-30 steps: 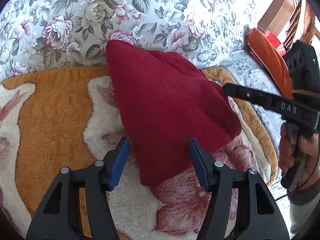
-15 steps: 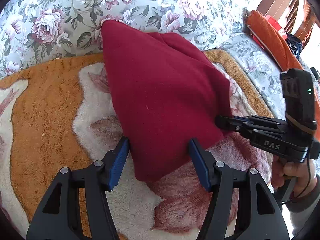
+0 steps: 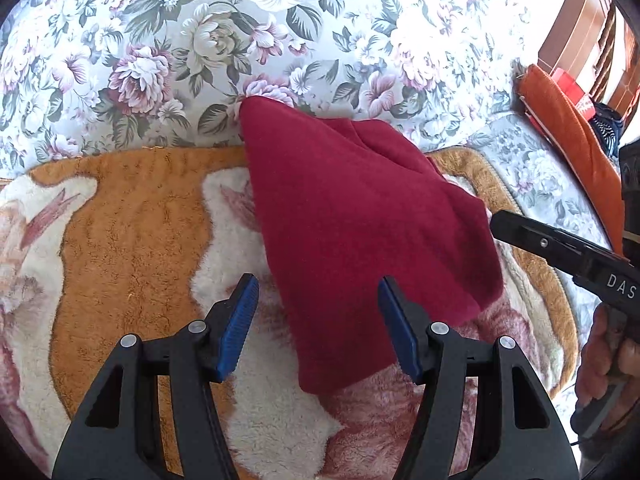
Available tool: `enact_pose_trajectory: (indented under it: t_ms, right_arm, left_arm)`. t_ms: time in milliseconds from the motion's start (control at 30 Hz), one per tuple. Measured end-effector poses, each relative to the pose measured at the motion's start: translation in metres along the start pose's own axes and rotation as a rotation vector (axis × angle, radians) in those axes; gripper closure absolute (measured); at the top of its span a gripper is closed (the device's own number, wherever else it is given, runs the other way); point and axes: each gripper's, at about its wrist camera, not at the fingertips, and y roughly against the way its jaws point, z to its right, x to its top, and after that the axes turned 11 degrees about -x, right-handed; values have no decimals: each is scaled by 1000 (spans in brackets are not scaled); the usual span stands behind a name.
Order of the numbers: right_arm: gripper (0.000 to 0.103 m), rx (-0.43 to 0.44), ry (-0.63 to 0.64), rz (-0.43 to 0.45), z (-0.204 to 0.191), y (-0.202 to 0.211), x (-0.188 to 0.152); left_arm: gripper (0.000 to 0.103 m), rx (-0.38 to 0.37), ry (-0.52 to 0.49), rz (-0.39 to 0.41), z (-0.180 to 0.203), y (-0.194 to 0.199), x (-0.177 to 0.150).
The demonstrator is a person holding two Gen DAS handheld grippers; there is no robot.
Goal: Fold small clothes
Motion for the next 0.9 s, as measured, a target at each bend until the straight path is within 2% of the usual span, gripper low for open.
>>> enact_pose_trajectory:
  t_ms: [200, 267, 333, 467, 567, 700, 767, 900]
  right_arm:
    - [91, -33, -4, -47, 5, -43, 1]
    - [95, -40, -20, -93, 13, -60, -3]
    - [100, -29, -45, -101, 20, -69, -9]
    - [100, -22, -57, -97, 21, -62, -15]
    - [96, 16, -81, -90, 22, -41, -18]
    - [96, 2, -41, -51, 16, -14, -23]
    - [96, 6, -46, -69, 17, -17, -28]
    - [96, -28, -40, -154, 20, -49, -44]
  left_arm:
    - [41, 25, 14, -33, -4, -19, 0]
    - [40, 31, 12, -44, -4, -24, 0]
    - [36, 49, 6, -49, -4, -29, -2]
    - [34, 50, 19, -50, -6, -31, -3]
    - [34, 48, 21, -35, -6, -26, -2]
    - [34, 54, 13, -28, -3, -24, -2]
    - [34, 47, 19, -30, -3, -24, -2]
    - [34, 49, 15, -37, -2, -26, -3]
